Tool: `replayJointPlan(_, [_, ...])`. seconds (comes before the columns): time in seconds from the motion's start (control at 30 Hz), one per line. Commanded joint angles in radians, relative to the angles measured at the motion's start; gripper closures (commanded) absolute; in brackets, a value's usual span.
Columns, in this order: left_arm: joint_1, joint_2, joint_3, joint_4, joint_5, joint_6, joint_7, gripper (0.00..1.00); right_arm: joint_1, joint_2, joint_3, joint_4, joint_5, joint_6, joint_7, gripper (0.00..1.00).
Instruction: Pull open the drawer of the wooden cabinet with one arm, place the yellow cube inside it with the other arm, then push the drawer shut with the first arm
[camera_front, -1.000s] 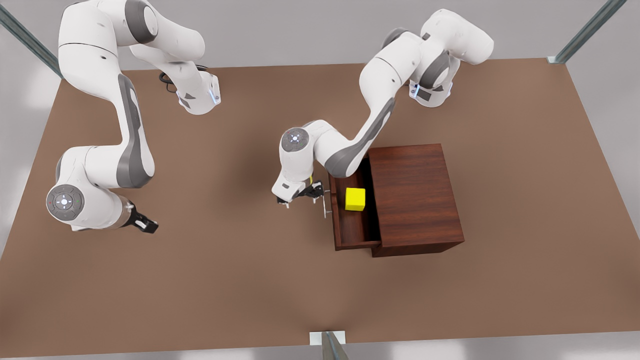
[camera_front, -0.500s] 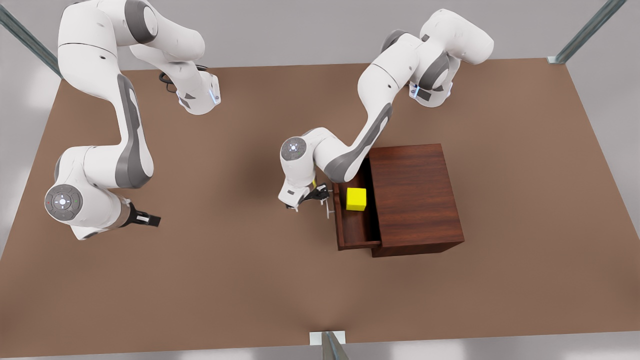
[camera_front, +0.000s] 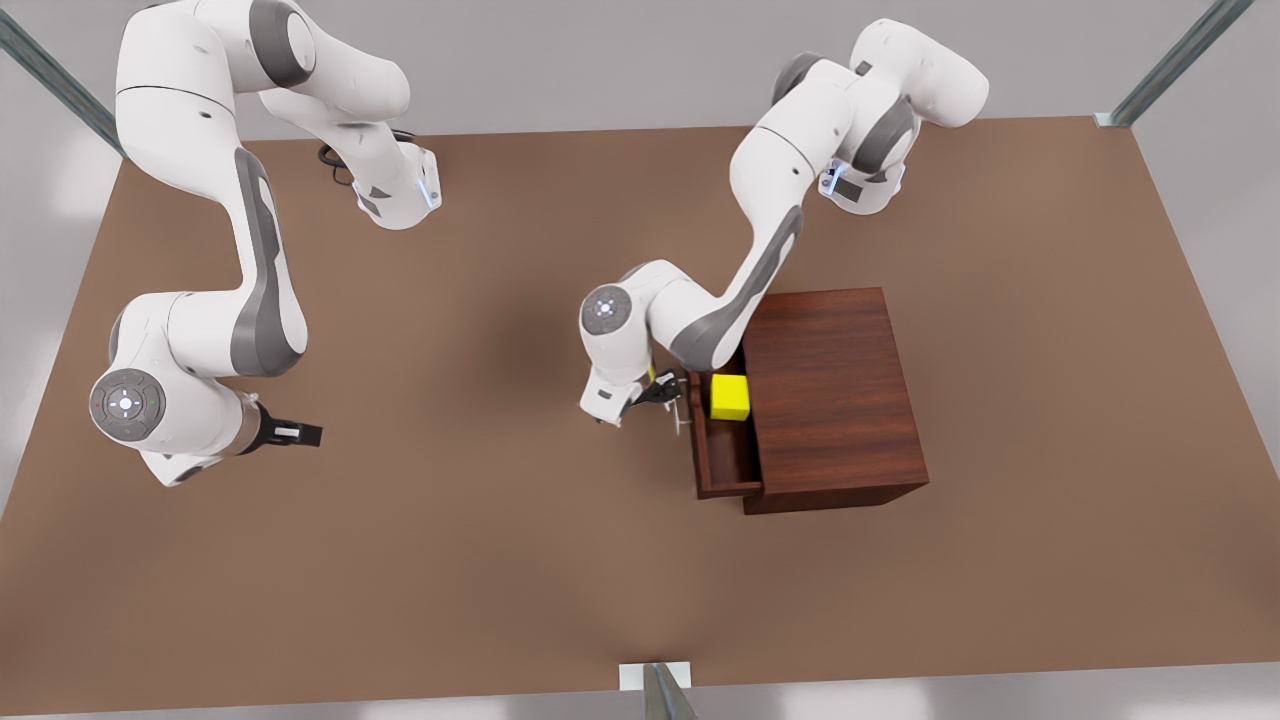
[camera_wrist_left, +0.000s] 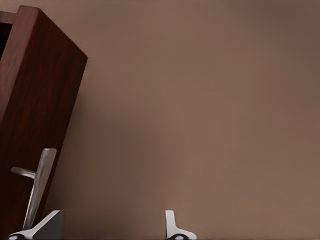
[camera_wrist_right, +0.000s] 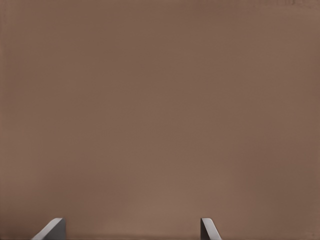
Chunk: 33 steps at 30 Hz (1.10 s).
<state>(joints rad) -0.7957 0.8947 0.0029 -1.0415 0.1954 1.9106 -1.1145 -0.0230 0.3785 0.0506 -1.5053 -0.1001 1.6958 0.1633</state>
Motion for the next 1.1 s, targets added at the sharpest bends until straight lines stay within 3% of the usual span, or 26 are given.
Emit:
replayJointPlan(0.0, [0.004,-0.01,0.0,-0.012,0.001,0.001,0.032,0.0,0.0,-0.001,0.0,0.0,0.0,-0.001,-0.102,0.0])
replayJointPlan(1.07, [0.082,-0.106,0.0,-0.163,-0.002,0.027,0.151,0.0,-0.005,-0.001,0.0,0.002,-0.001,-0.001,-0.102,0.0])
